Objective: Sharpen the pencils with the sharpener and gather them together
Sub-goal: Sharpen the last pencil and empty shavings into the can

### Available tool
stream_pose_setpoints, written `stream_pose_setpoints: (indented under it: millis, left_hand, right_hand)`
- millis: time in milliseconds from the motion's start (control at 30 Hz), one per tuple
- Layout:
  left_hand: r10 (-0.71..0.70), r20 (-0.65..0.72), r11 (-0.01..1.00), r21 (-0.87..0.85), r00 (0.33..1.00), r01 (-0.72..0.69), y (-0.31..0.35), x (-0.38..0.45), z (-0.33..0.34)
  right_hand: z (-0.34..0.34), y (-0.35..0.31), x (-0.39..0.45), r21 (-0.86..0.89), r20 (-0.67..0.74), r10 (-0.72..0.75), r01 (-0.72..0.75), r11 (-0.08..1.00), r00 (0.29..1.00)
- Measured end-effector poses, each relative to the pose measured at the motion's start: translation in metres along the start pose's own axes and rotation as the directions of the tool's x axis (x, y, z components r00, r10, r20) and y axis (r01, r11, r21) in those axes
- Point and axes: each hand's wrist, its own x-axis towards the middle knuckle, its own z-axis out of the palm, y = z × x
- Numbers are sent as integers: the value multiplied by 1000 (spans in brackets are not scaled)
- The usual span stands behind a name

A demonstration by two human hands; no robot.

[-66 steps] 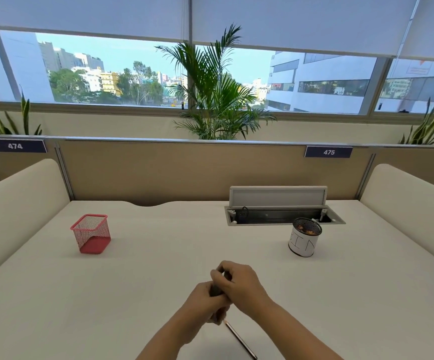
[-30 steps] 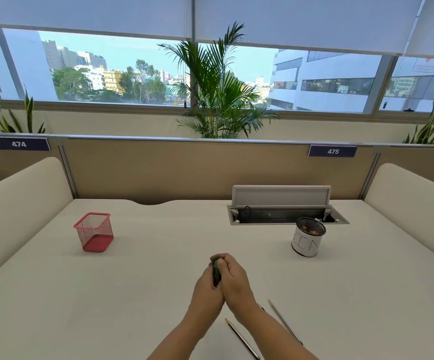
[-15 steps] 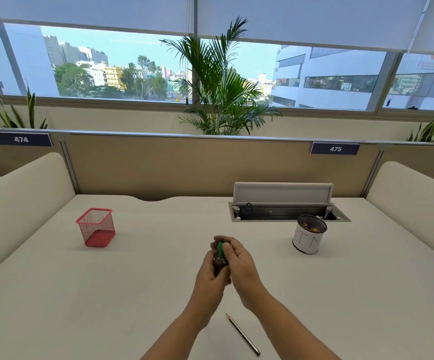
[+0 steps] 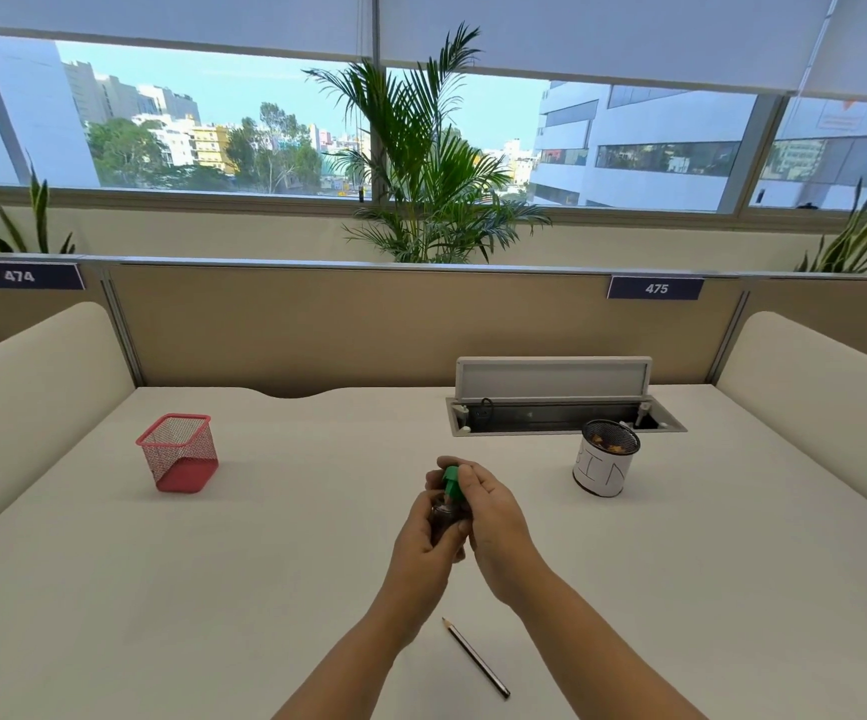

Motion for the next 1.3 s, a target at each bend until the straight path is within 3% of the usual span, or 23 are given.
stream_pose_setpoints:
  millis: [167,500,733,1100,1300]
  left_hand:
    - [-5,15,1000,22,1000,5,0,-1,0]
    - [-16,96,1000,15,995,14,1,-8,-19]
    - [-12,178,1000,4,984,12,-7,-6,-21]
    - [-29,231,998,68,973,13,-10,20,46]
    - [-22,207,994,106,978,-1,-6,57,115]
  right_hand:
    - [0,-2,-3,32,-38,54,-53,998,998]
    - [19,2,-14,-5,-98,31,-31,999,995]
    - [26,9,-26,-94,-200,-81,63,994,976]
    - [-45,-3,-8,-123,-240,-66,37,992,969]
    - [-123,-30,26,257,-220,87,-29,966,972]
